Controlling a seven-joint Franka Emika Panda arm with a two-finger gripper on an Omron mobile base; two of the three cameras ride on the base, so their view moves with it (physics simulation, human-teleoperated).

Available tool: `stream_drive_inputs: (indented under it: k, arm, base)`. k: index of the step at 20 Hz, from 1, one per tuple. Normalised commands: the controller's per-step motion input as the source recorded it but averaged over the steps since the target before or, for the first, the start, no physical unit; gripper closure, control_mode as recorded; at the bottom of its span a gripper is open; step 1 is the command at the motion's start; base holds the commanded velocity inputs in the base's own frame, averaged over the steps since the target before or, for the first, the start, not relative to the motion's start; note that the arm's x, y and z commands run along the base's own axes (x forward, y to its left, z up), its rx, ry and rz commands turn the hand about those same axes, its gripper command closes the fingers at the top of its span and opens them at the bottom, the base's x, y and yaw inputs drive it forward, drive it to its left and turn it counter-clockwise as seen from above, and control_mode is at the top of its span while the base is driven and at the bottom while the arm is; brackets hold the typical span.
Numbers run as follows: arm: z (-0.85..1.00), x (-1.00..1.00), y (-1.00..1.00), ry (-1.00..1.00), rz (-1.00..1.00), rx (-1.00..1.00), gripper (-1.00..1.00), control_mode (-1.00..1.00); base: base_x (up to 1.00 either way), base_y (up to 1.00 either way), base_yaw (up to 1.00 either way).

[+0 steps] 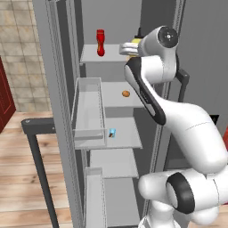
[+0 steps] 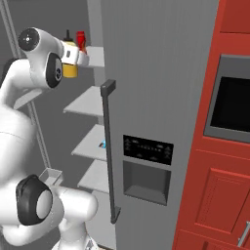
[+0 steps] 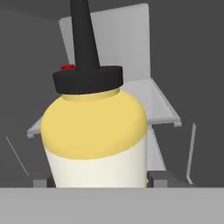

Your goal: Place the ketchup and mustard from the counter to the top shelf of the fridge. If the existing items in the fridge are on the top shelf, move them to other shelves.

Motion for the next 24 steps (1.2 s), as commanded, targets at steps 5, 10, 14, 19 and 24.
stream_drive_inputs:
  k: [5,10,14,19,24]
  arm:
    - [0.04,0.67,0.03,0.05,0.0,-0.01,1.0,-1.0]
    - [0.01,0.68,0.0,0.03,0.0,0.0,1.0,-1.0]
    - [0.1,0.65,0.0,0.0,0.0,0.0,1.0,-1.0]
    - [-0.04,0.38,0.0,-0.05,0.0,0.0,1.0,-1.0]
    - [-0.16,0.32,0.0,-0.19,0.0,0.0,1.0,-1.0]
  base:
    - [0.0,0.0,0.0]
    - [0.0,0.0,0.0]
    - [0.0,0.0,0.0]
    - [0.0,0.0,0.0]
    - [0.0,0.0,0.0]
